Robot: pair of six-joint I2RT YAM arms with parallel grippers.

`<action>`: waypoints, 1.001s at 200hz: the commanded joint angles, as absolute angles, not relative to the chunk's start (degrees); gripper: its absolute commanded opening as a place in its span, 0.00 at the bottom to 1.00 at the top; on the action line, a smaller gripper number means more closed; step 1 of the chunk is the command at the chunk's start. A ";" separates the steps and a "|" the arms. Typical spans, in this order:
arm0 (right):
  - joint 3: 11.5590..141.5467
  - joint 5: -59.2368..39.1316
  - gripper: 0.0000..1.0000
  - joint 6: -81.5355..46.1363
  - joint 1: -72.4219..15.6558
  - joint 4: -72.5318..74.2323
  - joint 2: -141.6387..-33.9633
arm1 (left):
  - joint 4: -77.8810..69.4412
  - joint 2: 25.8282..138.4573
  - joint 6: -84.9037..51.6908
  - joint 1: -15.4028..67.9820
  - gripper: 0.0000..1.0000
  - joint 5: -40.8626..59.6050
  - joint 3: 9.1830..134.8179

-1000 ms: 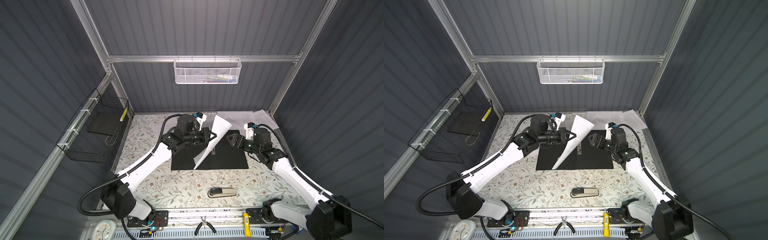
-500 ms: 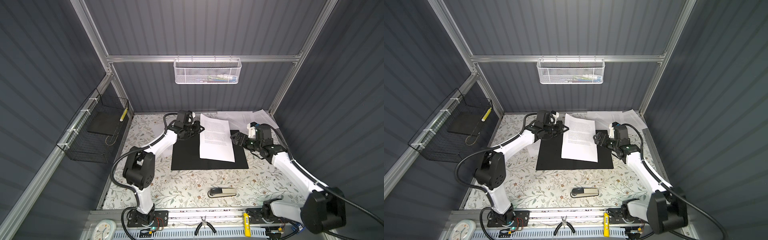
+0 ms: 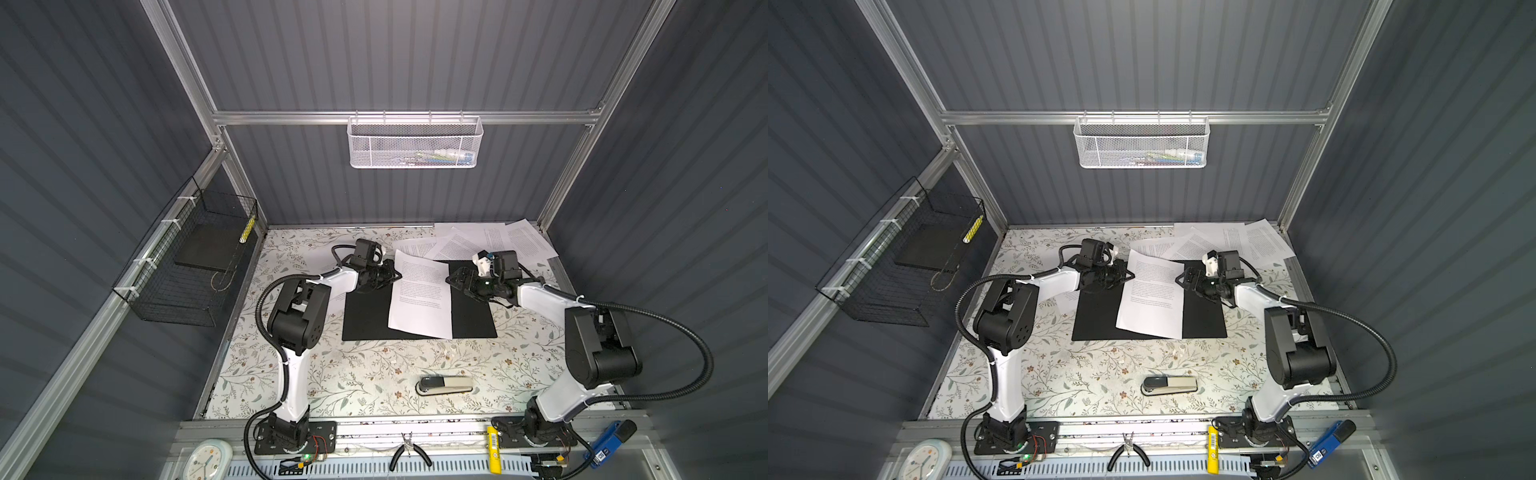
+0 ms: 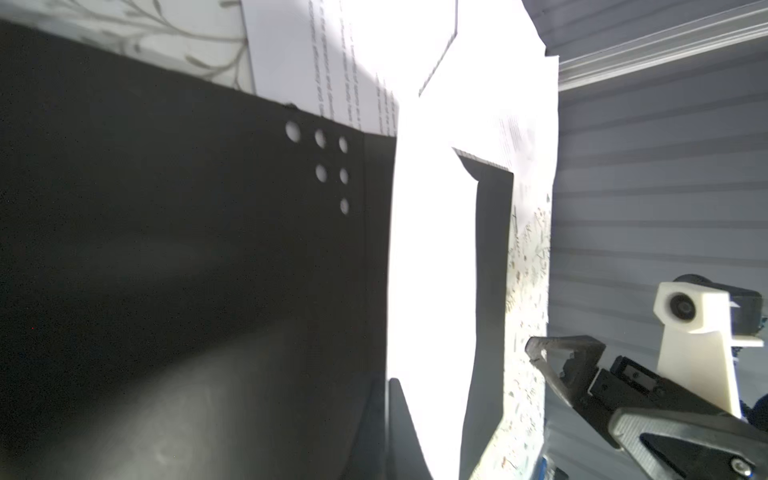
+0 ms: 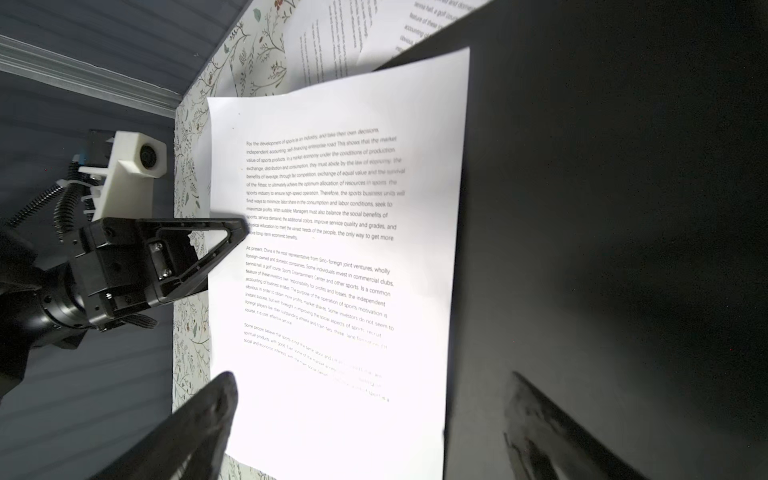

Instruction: Put the files into the folder

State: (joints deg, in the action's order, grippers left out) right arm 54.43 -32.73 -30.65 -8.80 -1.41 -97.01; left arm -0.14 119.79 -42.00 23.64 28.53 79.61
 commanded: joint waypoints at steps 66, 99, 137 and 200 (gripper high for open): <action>54.03 -40.96 0.92 -33.60 -9.31 7.47 -104.05 | -1.10 122.46 -39.74 23.02 0.00 24.23 74.99; 53.60 -40.76 0.88 -34.01 -10.87 9.49 -104.68 | -3.08 122.45 -40.37 22.94 0.00 25.47 74.19; 54.16 -41.90 0.75 -34.88 -12.86 10.89 -105.88 | -4.51 121.86 -41.23 22.98 0.00 25.93 73.19; 53.73 -41.31 0.43 -36.47 -14.59 11.51 -105.68 | -6.87 121.82 -42.63 22.98 0.00 26.82 72.07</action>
State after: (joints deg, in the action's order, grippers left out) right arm 53.71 -41.10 -36.01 -14.22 10.83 -105.51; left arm -6.31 121.49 -41.80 23.18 25.82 73.10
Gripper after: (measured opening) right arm 0.477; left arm 0.043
